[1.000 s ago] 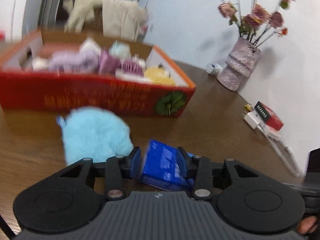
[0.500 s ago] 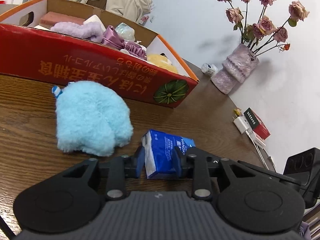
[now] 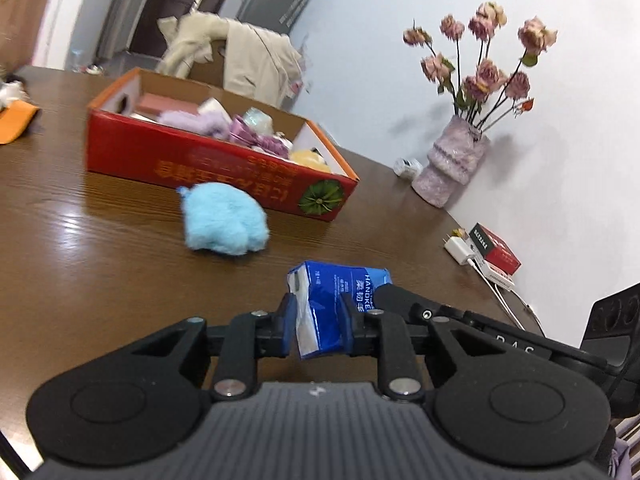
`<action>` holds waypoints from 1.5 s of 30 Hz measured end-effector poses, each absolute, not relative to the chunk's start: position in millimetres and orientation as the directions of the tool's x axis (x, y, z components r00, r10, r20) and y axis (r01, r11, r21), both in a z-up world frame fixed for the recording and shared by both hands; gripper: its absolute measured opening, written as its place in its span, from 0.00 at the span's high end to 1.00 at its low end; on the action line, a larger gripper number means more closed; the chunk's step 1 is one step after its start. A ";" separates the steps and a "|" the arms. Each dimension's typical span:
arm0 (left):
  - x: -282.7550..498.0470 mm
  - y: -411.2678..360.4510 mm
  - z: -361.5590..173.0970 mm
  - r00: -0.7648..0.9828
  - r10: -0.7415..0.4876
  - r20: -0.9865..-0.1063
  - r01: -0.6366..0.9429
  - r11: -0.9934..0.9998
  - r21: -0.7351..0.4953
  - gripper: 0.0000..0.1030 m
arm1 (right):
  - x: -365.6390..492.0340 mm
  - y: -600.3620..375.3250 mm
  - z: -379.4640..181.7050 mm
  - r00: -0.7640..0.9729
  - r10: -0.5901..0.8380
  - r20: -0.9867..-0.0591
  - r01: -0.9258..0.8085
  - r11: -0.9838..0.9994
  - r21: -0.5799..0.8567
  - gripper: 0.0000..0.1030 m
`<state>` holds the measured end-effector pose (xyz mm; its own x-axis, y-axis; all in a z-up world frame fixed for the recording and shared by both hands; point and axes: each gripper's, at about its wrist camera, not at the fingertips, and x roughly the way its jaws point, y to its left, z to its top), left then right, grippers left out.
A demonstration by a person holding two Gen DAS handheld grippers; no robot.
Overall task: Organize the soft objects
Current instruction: 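Carry the blue tissue pack with both grippers over the box, then open both grippers to release the tissue pack into the box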
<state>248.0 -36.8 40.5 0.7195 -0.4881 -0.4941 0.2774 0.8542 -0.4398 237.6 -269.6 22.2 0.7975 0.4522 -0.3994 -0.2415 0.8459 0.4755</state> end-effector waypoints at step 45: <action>527.5 -1.0 26.3 0.638 -0.385 -0.667 0.198 0.919 -0.342 0.54 | 517.3 -201.3 28.2 0.659 0.376 -0.652 -0.180 0.920 0.349 0.85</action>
<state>527.5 -1.0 26.3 0.6382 -0.3851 -0.6666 0.1976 0.9188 -0.3416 517.3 -201.3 28.2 0.6585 0.3762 -0.6518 -0.1796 0.9196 0.3493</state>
